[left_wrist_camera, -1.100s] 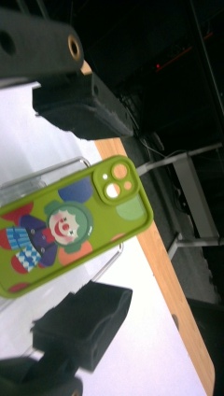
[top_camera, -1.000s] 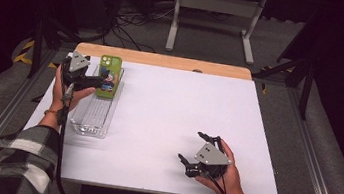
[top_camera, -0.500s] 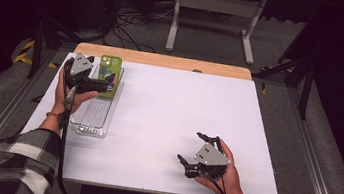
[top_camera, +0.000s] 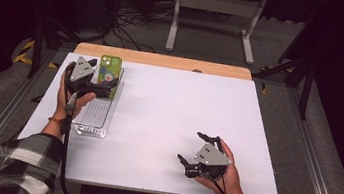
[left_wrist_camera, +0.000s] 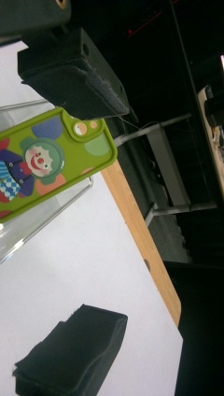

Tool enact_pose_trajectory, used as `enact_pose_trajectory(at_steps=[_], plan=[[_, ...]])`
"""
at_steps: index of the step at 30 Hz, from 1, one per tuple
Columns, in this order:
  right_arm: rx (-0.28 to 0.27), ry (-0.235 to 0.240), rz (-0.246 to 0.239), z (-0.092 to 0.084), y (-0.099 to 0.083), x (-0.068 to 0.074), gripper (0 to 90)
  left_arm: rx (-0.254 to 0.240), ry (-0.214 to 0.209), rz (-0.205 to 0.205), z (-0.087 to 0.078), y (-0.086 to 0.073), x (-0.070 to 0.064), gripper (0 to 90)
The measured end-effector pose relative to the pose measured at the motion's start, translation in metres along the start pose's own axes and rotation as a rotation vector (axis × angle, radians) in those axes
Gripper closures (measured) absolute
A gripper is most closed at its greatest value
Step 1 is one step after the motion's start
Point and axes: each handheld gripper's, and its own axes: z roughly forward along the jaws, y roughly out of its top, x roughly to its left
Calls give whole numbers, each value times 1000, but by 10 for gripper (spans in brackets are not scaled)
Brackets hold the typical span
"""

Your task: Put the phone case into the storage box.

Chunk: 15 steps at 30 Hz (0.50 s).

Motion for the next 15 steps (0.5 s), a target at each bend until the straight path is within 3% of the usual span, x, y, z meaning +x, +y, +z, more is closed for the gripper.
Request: enact_pose_trajectory(at_steps=[15], plan=[[-8,-3,2,-1,1,1,105,-53,-22,27,-15,5,-15,33]])
